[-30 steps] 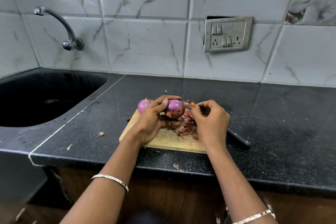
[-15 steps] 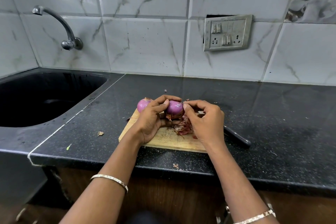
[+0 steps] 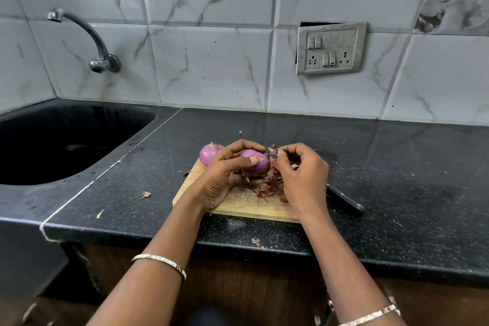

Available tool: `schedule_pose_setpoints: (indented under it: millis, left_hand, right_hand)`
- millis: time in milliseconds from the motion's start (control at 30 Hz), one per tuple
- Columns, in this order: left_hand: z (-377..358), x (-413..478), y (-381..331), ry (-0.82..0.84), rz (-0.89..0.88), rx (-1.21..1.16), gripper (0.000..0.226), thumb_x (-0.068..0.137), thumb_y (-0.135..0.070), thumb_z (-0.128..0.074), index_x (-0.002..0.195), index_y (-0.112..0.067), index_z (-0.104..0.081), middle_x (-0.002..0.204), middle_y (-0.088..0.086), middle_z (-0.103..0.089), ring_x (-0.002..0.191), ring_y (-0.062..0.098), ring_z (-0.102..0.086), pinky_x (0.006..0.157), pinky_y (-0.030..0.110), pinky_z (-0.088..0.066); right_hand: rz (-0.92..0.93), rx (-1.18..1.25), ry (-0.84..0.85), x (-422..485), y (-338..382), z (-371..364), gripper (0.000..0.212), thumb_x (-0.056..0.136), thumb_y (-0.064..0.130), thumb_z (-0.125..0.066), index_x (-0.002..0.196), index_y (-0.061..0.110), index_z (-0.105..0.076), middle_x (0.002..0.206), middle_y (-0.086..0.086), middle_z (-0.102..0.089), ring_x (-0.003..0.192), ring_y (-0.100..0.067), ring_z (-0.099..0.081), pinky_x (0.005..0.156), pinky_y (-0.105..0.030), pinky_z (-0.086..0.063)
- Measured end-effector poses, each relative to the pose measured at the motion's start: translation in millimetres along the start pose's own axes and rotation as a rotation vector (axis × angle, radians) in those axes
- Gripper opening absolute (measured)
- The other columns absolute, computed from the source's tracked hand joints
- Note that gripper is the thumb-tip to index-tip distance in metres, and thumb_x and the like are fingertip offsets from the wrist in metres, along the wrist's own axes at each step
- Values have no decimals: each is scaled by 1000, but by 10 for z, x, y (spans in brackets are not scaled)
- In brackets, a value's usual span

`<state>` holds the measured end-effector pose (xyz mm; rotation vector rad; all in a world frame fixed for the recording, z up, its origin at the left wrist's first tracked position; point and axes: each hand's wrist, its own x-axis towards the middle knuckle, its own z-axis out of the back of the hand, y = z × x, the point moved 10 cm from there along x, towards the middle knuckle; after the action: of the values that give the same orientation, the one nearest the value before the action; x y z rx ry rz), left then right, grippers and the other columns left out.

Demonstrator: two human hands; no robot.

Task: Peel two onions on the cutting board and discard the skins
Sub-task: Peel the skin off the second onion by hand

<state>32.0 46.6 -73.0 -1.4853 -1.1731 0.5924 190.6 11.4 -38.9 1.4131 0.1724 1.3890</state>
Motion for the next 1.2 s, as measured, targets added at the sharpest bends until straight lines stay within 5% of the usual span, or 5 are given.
schedule_pose_setpoints:
  millis: [367, 500, 800, 933, 1200]
  left_hand:
    - [99, 35, 59, -113, 38, -60, 48, 72, -12, -64, 119, -12, -59, 99, 16, -63, 76, 23, -68, 61, 37, -59]
    - [119, 26, 65, -147, 49, -72, 46, 71, -12, -64, 116, -10, -56, 85, 9, -67, 71, 19, -68, 55, 33, -56]
    - [92, 26, 59, -120, 43, -6, 37, 69, -13, -63, 106, -12, -61, 94, 12, -62, 72, 22, -63, 47, 29, -48]
    - [94, 13, 48, -130, 48, -11, 47, 60, -21, -69, 106, -13, -63, 96, 12, -65, 72, 24, -63, 49, 29, -49]
    - [169, -2, 45, -213, 61, -26, 39, 100, -22, -59, 126, 8, -58, 111, 20, -67, 87, 31, -74, 68, 34, -63]
  right_hand:
    - [-28, 149, 125, -29, 78, -70, 15, 90, 16, -70, 101, 23, -79, 92, 17, -74, 88, 8, -66, 75, -3, -45]
    - [-5, 185, 201, -46, 100, -158, 8, 92, 22, -73, 96, 23, -80, 90, 16, -76, 90, 7, -67, 75, -5, -45]
    - [-19, 90, 191, -15, -6, -204, 9, 94, 18, -70, 88, 23, -74, 85, 16, -72, 85, 4, -63, 69, -10, -42]
    - [-14, 1, 110, -4, -21, -122, 9, 98, 10, -63, 93, 15, -69, 92, 3, -70, 89, -11, -62, 74, -18, -40]
    - [33, 110, 97, -37, 134, -35, 18, 88, 10, -71, 100, 23, -73, 104, 13, -65, 93, 2, -62, 80, -11, -46]
